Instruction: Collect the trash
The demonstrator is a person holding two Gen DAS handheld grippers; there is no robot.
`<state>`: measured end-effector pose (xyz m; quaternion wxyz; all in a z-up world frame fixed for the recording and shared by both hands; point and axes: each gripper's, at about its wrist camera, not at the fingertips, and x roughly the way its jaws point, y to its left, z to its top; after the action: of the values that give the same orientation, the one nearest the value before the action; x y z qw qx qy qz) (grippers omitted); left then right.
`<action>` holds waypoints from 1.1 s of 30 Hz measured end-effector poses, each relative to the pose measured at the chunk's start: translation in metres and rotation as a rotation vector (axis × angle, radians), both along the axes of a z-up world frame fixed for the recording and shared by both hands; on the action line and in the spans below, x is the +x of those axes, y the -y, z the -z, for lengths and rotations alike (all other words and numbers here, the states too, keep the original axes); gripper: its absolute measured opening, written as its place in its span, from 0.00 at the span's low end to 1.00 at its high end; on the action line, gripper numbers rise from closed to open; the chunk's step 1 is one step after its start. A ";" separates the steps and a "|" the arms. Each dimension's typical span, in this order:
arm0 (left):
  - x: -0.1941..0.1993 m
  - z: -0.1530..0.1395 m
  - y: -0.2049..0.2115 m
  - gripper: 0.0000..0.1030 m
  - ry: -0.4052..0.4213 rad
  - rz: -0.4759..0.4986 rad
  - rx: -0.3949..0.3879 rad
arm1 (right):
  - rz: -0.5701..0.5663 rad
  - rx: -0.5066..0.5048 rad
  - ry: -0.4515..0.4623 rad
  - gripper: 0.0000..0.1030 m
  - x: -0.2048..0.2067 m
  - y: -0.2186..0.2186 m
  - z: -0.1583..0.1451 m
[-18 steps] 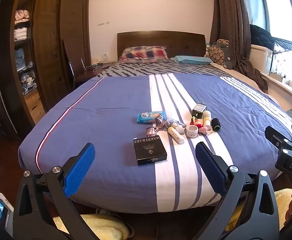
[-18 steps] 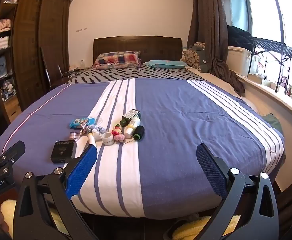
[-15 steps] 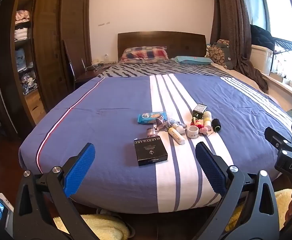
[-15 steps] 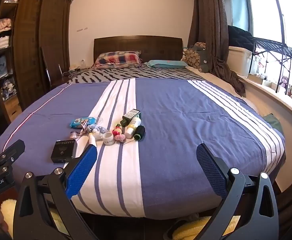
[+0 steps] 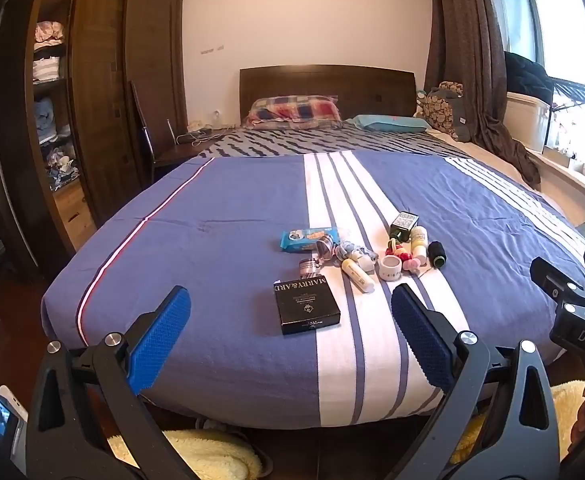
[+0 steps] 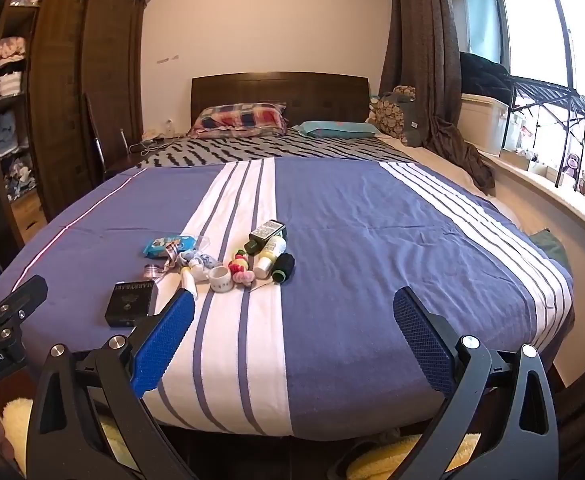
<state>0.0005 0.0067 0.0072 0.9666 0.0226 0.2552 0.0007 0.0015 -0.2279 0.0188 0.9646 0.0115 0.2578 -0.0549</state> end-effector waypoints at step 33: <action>-0.004 -0.010 -0.001 0.92 0.017 0.001 -0.004 | -0.009 0.002 0.010 0.97 -0.003 -0.005 -0.004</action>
<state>-0.0037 0.0077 0.0172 0.9688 0.0208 0.2469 -0.0002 -0.0010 -0.2233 0.0231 0.9661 0.0115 0.2530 -0.0503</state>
